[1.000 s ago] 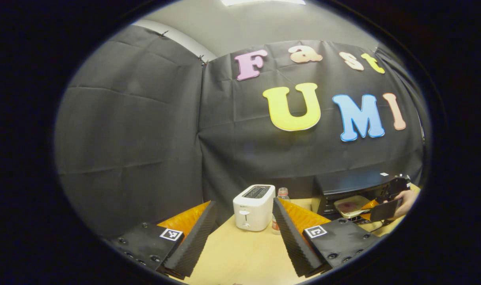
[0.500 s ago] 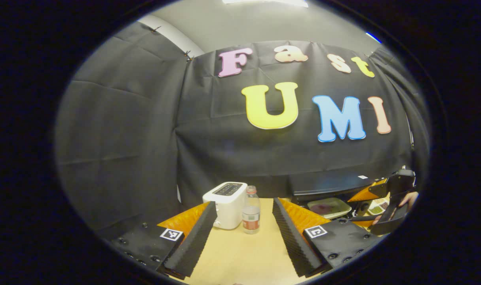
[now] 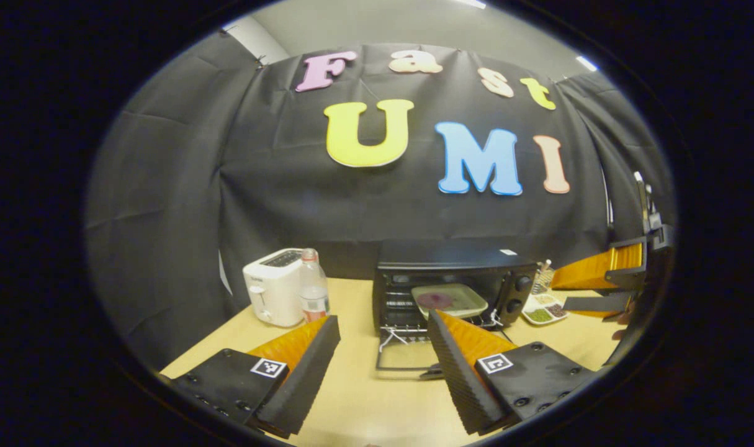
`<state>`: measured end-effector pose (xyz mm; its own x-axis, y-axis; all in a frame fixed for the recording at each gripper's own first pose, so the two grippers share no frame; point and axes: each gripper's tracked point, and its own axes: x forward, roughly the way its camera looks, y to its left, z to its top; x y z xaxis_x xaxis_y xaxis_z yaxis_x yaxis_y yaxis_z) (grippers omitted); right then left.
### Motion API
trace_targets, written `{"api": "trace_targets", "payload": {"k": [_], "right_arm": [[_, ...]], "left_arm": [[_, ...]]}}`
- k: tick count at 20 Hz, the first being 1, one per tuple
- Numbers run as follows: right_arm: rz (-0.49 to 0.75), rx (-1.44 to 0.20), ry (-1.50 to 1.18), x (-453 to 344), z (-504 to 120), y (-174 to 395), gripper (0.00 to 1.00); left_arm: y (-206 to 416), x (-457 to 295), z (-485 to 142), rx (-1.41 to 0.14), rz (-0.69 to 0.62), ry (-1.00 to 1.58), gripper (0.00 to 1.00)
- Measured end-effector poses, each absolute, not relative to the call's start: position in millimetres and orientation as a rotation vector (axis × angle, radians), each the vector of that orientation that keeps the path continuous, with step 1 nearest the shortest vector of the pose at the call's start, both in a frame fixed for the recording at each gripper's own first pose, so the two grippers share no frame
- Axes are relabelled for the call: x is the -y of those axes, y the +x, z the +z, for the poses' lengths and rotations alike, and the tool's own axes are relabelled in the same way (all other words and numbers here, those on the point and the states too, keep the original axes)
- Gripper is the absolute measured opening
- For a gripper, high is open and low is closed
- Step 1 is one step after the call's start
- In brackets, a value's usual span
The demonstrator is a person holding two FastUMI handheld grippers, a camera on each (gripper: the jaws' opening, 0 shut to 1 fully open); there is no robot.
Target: Open the electric oven with the left hand, put the food in, and close the electric oven.
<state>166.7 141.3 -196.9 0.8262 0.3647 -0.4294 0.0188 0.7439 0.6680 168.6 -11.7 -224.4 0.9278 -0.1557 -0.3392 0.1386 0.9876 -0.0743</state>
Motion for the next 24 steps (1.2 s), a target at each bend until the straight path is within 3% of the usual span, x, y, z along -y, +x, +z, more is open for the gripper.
{"api": "trace_targets", "payload": {"k": [15, 16, 24], "right_arm": [[0.093, -0.263, 0.079, -29.8, -102.1, 108.3, 0.98], [0.081, -0.261, 0.06, -25.4, -100.5, 106.6, 0.98], [-0.048, -0.294, 0.092, 21.2, -99.8, 89.8, 0.98]], "left_arm": [[132.7, 114.5, -368.1, -0.736, -0.329, -0.029, 0.97], [134.0, 117.3, -375.3, -0.751, -0.33, -0.025, 1.0], [152.1, 130.4, -424.6, -0.841, -0.298, -0.007, 0.97]]}}
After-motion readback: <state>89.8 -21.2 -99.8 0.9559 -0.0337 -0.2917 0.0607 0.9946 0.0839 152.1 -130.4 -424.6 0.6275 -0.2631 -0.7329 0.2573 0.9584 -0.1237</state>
